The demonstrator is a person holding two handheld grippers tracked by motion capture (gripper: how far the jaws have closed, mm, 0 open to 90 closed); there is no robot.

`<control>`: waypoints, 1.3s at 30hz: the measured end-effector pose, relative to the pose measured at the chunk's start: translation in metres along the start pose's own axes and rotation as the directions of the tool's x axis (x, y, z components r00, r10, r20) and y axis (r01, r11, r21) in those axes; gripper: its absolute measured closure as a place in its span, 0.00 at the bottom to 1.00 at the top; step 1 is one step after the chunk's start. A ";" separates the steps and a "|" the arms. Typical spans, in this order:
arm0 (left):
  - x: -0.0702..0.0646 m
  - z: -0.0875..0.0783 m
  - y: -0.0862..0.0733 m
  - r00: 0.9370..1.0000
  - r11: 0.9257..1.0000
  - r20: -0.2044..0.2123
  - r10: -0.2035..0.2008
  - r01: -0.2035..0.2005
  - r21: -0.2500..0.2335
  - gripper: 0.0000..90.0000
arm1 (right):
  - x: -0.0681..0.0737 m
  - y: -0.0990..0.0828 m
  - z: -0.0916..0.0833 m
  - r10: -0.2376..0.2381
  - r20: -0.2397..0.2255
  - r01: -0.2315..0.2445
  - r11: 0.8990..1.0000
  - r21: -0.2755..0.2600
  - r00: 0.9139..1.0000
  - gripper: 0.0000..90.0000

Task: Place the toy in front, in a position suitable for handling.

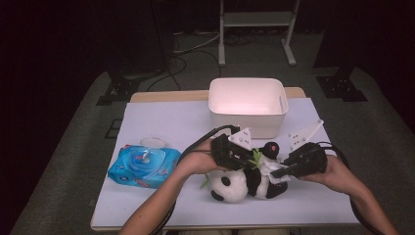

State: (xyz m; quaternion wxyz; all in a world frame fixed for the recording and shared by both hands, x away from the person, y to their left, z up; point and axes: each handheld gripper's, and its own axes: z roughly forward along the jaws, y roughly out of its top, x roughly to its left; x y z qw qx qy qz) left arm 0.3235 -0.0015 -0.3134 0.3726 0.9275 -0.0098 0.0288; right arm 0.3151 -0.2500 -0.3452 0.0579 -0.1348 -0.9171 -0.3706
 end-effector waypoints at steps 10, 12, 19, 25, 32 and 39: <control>-0.011 0.003 -0.006 0.999 1.000 0.033 -0.002 0.002 -0.004 0.86 | -0.005 -0.006 0.001 0.015 0.059 -0.013 1.000 -0.023 0.998 0.89; -0.013 0.004 -0.008 0.999 1.000 0.043 -0.007 0.008 -0.010 0.85 | -0.005 -0.003 0.001 0.010 0.074 -0.008 1.000 -0.027 0.997 0.89; -0.016 0.004 -0.013 0.999 1.000 0.047 -0.004 0.004 -0.003 0.85 | -0.006 0.009 0.013 -0.017 0.087 0.019 1.000 -0.012 0.996 0.89; -0.018 0.005 -0.020 0.998 1.000 0.064 -0.019 0.018 0.009 0.74 | -0.004 -0.001 0.010 -0.005 0.092 0.005 1.000 -0.005 0.996 0.89; -0.013 0.002 -0.037 0.998 0.999 0.027 -0.049 0.048 0.023 0.62 | -0.004 -0.009 0.004 0.010 0.119 -0.013 1.000 0.024 0.993 0.89; -0.011 0.003 -0.042 0.997 0.998 0.023 -0.068 0.068 0.000 0.64 | 0.003 0.006 0.012 -0.034 0.104 0.033 0.999 0.006 0.994 0.89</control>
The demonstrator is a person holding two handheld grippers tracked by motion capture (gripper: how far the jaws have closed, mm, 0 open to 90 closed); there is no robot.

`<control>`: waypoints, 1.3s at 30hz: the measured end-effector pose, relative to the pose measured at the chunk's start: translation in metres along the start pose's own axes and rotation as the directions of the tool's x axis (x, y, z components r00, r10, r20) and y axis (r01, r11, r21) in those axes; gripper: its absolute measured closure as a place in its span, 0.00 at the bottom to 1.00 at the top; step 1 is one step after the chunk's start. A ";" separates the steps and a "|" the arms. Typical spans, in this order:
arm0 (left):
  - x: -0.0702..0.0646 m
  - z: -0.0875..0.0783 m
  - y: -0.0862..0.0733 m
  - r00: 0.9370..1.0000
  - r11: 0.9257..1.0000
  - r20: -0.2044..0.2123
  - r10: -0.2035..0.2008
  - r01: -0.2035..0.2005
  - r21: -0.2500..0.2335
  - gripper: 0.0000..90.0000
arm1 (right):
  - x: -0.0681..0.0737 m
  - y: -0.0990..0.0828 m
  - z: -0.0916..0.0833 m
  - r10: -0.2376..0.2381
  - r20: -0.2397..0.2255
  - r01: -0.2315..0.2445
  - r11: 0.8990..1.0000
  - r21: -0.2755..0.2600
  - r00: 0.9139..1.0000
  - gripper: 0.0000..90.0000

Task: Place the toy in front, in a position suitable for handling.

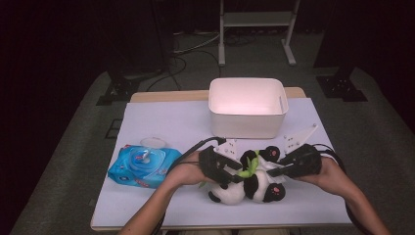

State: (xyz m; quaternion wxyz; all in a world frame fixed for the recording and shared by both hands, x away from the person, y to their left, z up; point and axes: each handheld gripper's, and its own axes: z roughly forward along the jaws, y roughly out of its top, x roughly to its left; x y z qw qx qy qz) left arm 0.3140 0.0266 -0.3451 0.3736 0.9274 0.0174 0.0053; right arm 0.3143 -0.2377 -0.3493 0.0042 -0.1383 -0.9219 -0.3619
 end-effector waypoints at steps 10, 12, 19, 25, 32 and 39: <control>-0.005 -0.003 0.000 1.000 1.000 0.009 -0.020 0.020 -0.024 0.59 | -0.001 -0.021 -0.003 0.042 0.015 -0.041 0.999 -0.008 0.999 0.89; -0.005 -0.005 -0.001 1.000 0.999 0.010 -0.023 0.024 -0.038 0.58 | -0.002 -0.033 -0.009 0.079 0.043 -0.080 0.997 0.018 0.996 0.89; -0.004 -0.013 -0.001 1.000 0.998 0.001 -0.031 0.031 -0.061 0.54 | -0.010 -0.084 -0.022 0.180 0.087 -0.184 0.982 0.031 0.980 0.89; -0.003 -0.018 -0.004 0.999 0.996 -0.029 -0.041 0.039 -0.074 0.50 | -0.015 -0.121 -0.033 0.270 0.133 -0.271 0.963 -0.009 0.954 0.86; -0.004 -0.023 -0.006 0.998 0.995 -0.051 -0.047 0.042 -0.089 0.47 | -0.015 -0.149 -0.040 0.331 0.188 -0.335 0.942 -0.013 0.925 0.74; -0.004 -0.028 -0.010 0.996 0.994 -0.061 -0.060 0.054 -0.095 0.43 | -0.014 -0.154 -0.049 0.347 0.200 -0.346 0.937 -0.043 0.916 0.68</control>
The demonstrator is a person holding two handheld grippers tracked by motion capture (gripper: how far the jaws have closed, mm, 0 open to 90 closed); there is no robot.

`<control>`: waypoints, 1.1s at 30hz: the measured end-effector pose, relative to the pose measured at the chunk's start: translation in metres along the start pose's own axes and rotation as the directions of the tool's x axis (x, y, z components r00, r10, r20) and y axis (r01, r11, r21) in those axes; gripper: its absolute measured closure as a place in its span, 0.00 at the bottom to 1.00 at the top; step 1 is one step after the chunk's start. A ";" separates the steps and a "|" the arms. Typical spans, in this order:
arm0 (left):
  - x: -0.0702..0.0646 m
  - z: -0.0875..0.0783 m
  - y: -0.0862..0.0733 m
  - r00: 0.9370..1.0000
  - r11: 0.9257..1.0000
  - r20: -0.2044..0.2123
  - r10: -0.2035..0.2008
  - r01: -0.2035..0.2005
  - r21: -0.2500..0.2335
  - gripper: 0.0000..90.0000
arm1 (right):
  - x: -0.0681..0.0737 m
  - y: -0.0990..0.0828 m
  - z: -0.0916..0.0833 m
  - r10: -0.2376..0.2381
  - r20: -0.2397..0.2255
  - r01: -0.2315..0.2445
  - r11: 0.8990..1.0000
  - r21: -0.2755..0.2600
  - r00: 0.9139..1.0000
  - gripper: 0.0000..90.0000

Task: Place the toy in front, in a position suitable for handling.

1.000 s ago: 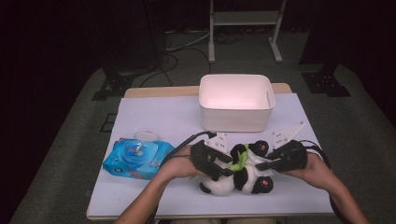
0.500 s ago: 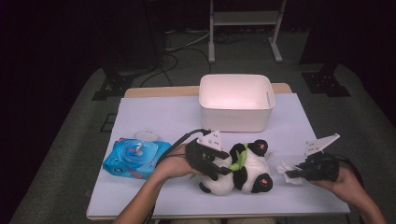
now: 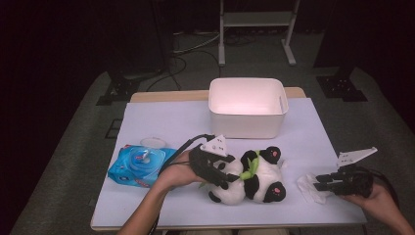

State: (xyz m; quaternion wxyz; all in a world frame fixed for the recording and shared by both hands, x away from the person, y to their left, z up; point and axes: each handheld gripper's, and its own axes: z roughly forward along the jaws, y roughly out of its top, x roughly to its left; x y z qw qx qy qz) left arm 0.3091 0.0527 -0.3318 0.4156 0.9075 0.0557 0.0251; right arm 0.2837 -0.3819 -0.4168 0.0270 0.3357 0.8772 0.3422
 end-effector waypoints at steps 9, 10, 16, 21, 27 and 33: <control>0.004 -0.003 -0.015 0.999 0.999 -0.022 -0.039 0.039 -0.023 0.40 | 0.004 0.014 -0.006 -0.024 -0.015 0.024 0.999 -0.034 1.000 0.65; 0.004 -0.004 -0.017 0.999 0.999 -0.027 -0.040 0.040 -0.022 0.39 | 0.004 0.017 -0.006 -0.030 -0.016 0.030 0.999 -0.037 0.999 0.65; 0.005 -0.007 -0.025 0.997 0.998 -0.049 -0.064 0.063 -0.026 0.34 | 0.006 0.032 -0.005 -0.048 -0.032 0.046 0.997 -0.058 0.998 0.61; 0.005 -0.011 -0.034 0.994 0.996 -0.073 -0.082 0.079 -0.043 0.29 | 0.008 0.049 -0.005 -0.069 -0.049 0.065 0.995 -0.077 0.996 0.58; 0.007 -0.018 -0.045 0.987 0.992 -0.103 -0.122 0.117 -0.056 0.26 | 0.010 0.071 -0.006 -0.109 -0.059 0.104 0.991 -0.080 0.992 0.55; 0.007 -0.026 -0.049 0.983 0.990 -0.126 -0.130 0.122 -0.065 0.24 | 0.012 0.094 -0.007 -0.149 -0.076 0.142 0.986 -0.087 0.986 0.55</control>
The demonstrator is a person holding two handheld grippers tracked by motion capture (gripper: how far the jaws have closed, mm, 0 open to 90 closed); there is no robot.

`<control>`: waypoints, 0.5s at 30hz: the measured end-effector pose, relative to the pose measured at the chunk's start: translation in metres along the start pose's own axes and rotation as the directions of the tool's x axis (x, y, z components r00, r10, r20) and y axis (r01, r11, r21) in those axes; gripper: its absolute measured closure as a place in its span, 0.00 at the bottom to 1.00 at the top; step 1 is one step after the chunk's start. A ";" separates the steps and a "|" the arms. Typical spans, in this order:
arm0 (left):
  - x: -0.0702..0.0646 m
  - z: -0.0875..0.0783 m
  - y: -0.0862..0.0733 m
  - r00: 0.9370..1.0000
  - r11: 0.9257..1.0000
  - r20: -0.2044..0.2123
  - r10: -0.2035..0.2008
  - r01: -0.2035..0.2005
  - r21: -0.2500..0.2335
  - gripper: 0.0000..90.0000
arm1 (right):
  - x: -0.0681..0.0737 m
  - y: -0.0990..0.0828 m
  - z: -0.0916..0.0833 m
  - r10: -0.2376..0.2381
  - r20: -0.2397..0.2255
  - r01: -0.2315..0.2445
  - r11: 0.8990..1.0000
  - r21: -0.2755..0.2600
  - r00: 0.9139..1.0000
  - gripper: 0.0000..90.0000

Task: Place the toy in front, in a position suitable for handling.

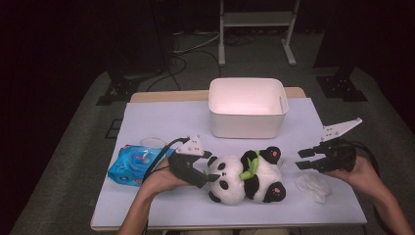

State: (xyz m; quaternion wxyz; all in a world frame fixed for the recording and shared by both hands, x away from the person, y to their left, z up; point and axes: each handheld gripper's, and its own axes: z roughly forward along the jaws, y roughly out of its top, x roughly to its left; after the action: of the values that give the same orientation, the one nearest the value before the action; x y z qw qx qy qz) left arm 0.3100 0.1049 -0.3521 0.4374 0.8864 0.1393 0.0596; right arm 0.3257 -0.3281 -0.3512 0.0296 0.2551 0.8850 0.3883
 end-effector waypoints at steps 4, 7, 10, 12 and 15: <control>0.002 -0.003 -0.002 1.000 1.000 -0.009 -0.012 0.012 -0.009 0.22 | -0.002 0.016 0.001 -0.028 -0.004 0.028 1.000 0.002 1.000 0.53; 0.002 -0.004 -0.003 1.000 1.000 -0.012 -0.017 0.017 -0.009 0.21 | -0.005 0.028 0.003 -0.044 -0.013 0.044 0.999 0.004 0.999 0.52; 0.003 -0.004 -0.005 1.000 1.000 -0.014 -0.021 0.021 -0.006 0.20 | -0.006 0.041 0.007 -0.066 -0.016 0.066 0.998 0.006 0.998 0.51; 0.003 -0.005 -0.006 1.000 1.000 -0.016 -0.025 0.025 -0.008 0.20 | -0.006 0.050 0.010 -0.080 -0.020 0.080 0.997 0.015 0.997 0.50; 0.003 -0.007 -0.008 0.999 1.000 -0.021 -0.029 0.029 -0.009 0.20 | -0.007 0.062 0.013 -0.099 -0.027 0.099 0.995 0.021 0.995 0.50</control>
State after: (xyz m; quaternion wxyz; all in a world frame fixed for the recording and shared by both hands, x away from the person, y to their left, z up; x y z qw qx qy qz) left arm 0.3096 0.1154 -0.3541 0.4405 0.8817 0.1567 0.0632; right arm 0.3613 -0.2873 -0.3175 0.0345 0.2061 0.9012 0.3797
